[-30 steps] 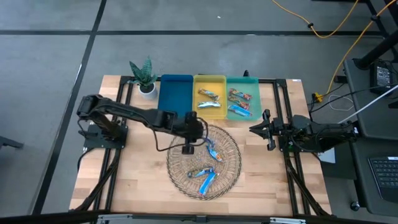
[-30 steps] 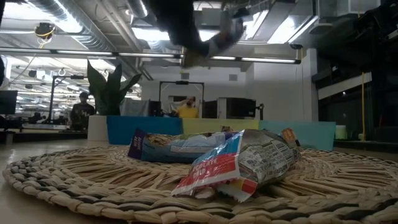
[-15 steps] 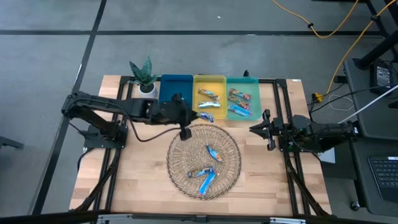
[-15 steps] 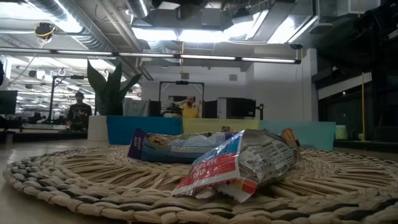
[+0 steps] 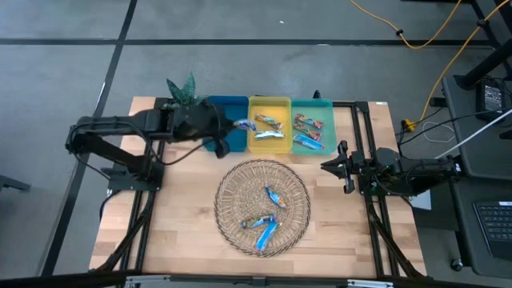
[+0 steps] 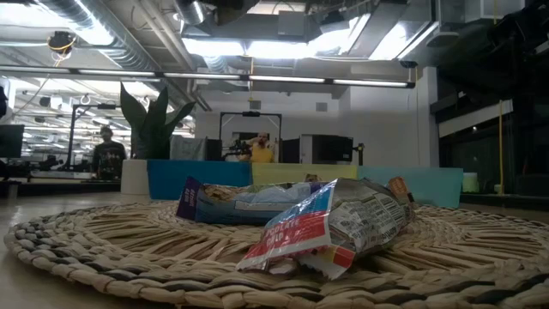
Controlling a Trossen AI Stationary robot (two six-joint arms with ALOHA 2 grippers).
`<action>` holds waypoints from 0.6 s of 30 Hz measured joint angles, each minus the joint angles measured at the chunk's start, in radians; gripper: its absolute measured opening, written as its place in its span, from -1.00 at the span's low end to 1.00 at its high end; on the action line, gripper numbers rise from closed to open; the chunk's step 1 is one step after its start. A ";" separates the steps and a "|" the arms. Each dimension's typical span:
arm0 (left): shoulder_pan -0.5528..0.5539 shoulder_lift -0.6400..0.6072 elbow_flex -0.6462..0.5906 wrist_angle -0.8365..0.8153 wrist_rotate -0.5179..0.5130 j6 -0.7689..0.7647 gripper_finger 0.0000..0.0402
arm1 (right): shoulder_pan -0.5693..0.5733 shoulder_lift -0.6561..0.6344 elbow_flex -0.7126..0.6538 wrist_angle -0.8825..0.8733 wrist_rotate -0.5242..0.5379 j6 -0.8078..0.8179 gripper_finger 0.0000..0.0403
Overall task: Pick and place Granola Bars by type
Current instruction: Put the blue granola bar into the blue bin
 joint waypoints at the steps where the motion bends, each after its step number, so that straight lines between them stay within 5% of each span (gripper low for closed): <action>1: 0.021 -0.004 0.000 -0.011 0.001 0.013 -0.73 | 0.000 0.000 0.000 0.000 0.000 0.000 -0.76; 18: 0.373 0.022 0.000 -0.127 0.129 0.263 -0.73 | 0.000 0.000 0.000 0.000 0.000 0.000 -0.76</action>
